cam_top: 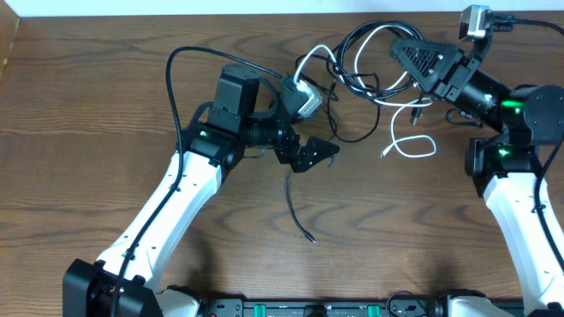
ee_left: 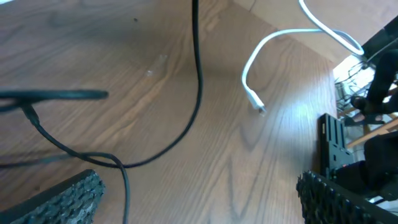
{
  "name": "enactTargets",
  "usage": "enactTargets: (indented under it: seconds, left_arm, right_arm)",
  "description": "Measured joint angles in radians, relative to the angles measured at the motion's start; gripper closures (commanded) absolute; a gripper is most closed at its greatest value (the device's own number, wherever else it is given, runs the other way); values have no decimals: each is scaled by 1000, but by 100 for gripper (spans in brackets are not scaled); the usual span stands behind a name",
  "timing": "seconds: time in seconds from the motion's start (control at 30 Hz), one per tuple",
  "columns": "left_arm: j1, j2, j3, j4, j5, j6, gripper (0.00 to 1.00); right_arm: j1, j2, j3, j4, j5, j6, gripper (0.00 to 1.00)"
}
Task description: Untangle cables
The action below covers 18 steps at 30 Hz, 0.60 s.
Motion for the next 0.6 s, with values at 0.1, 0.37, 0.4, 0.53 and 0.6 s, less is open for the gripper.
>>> enactTargets:
  seconds: [0.1, 0.37, 0.4, 0.53, 0.6]
  left_arm:
    - [-5, 0, 0, 18, -5, 0, 1]
    - [-41, 1, 0, 104, -14, 2, 1]
    - [-44, 2, 0, 113, -18, 3, 1]
    - [-56, 21, 0, 161, -84, 3, 1]
    - [-60, 31, 0, 171, -142, 3, 1]
  right_arm:
    - [12, 0, 0, 1, -9, 15, 99]
    - [53, 0, 0, 95, -24, 87, 99]
    - [56, 0, 0, 110, -26, 97, 99]
    - [71, 0, 0, 125, -29, 122, 99]
    - [81, 0, 0, 125, -30, 126, 99]
